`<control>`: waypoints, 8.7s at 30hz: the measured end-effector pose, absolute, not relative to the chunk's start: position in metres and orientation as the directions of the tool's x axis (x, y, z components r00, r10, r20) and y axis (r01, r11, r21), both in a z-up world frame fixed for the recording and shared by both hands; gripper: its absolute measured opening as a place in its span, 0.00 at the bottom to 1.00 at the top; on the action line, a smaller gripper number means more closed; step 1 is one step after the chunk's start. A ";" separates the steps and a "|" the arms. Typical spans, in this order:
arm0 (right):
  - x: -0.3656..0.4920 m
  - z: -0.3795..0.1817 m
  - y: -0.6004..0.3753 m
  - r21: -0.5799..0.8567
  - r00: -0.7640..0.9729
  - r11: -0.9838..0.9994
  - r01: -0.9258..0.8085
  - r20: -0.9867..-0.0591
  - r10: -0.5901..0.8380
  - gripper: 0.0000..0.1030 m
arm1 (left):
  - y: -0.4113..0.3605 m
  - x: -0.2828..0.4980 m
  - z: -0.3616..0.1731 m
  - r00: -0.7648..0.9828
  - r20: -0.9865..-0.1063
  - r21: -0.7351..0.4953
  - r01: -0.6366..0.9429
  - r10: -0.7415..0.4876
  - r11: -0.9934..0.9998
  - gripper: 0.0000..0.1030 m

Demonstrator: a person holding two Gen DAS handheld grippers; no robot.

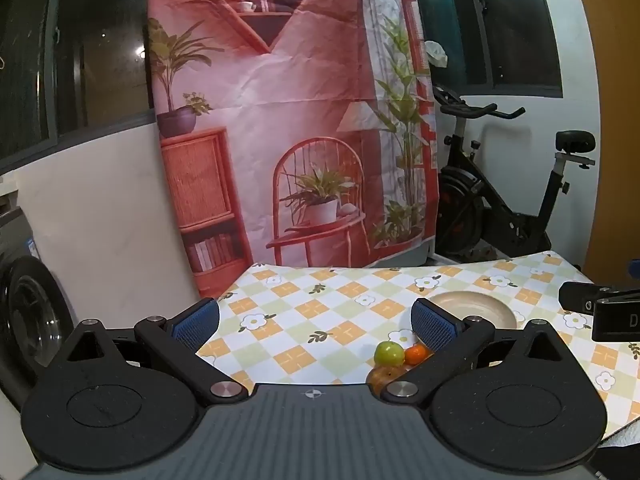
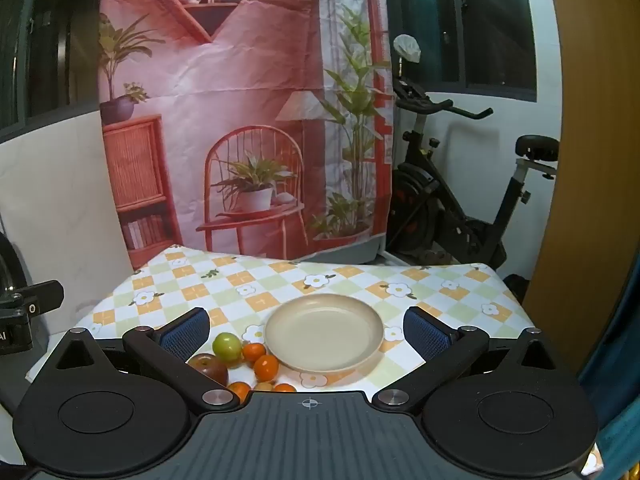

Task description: Organize fruits

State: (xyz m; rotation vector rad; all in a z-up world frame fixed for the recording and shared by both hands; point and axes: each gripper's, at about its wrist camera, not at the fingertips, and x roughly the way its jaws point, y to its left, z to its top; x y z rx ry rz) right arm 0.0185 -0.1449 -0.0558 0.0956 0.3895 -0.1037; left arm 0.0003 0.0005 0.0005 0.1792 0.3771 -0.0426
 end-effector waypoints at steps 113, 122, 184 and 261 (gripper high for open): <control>0.095 -0.119 -0.184 0.114 0.964 0.993 0.037 -0.266 -0.005 1.00 | 0.011 0.082 -0.060 0.876 -0.462 0.039 0.178 -0.140 0.983 0.84; 0.124 -0.138 -0.184 0.072 0.947 0.997 -0.002 -0.321 0.025 1.00 | 0.016 0.117 -0.075 0.848 -0.497 0.005 0.215 -0.184 0.977 0.80; 0.134 -0.221 -0.186 0.062 0.671 0.967 -0.247 -0.709 0.217 0.46 | -0.017 0.127 -0.133 0.777 -0.595 -0.005 0.255 -0.208 0.967 0.76; 0.141 -0.240 -0.219 0.097 0.766 0.981 -0.169 -0.613 0.193 0.42 | -0.029 0.273 -0.184 0.480 -0.773 -0.302 0.296 -0.414 0.906 0.64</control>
